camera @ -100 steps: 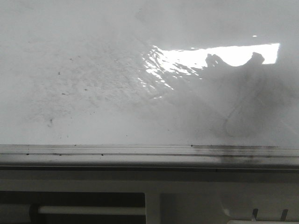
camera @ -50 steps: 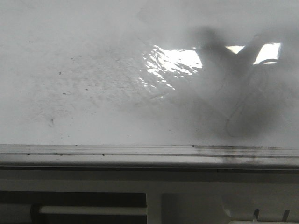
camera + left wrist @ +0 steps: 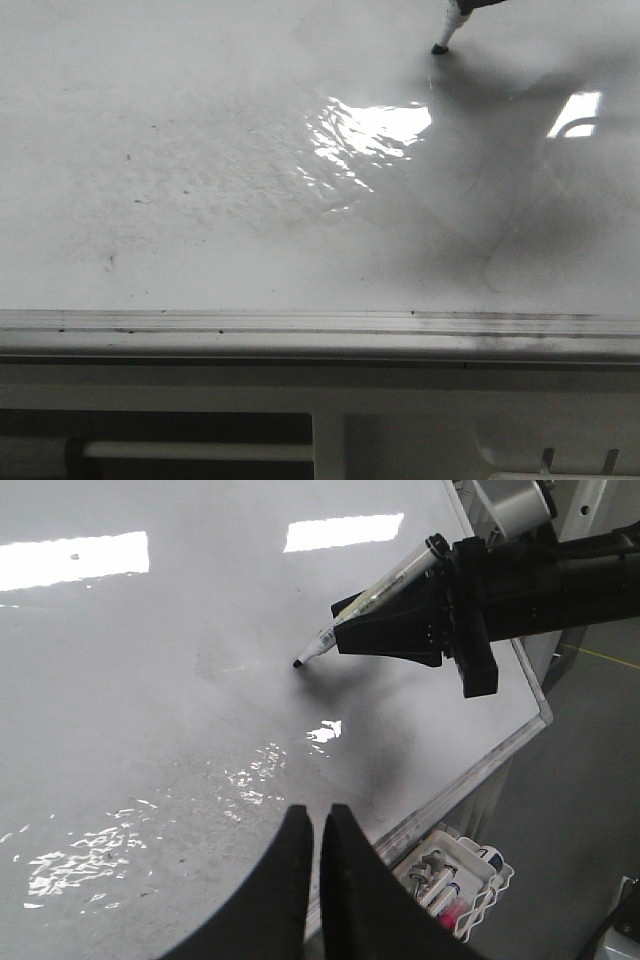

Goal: Write number 8 on whiteboard

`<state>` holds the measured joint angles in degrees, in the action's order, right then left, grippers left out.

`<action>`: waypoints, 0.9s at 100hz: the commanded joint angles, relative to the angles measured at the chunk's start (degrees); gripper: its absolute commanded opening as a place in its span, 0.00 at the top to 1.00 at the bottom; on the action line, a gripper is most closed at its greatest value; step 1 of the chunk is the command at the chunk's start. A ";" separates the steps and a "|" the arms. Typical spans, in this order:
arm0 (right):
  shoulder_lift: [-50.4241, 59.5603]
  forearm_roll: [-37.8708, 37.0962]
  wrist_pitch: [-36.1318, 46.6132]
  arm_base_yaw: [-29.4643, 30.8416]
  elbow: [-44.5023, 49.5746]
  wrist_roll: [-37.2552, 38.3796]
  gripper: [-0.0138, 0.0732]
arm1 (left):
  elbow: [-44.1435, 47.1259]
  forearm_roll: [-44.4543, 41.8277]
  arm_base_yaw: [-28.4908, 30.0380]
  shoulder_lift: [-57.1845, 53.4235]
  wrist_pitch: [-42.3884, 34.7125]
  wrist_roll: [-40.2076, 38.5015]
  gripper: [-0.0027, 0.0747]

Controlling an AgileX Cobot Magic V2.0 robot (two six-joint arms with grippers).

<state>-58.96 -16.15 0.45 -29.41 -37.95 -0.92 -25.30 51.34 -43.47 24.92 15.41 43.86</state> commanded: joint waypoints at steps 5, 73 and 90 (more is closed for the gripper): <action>-1.48 0.87 2.14 0.25 -1.59 0.28 0.89 | -1.47 1.45 0.06 0.29 -1.69 -0.42 0.99; 7.93 3.74 -17.98 -0.47 1.03 0.28 0.89 | -1.47 1.45 0.06 0.29 -0.89 -0.42 0.99; 4.76 5.54 -9.49 -4.25 2.16 0.28 0.89 | -1.47 1.45 0.06 0.29 -0.89 -0.42 0.99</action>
<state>-52.45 -10.52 -16.14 -32.11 -34.50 0.00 -25.21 51.34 -43.47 24.92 17.12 43.86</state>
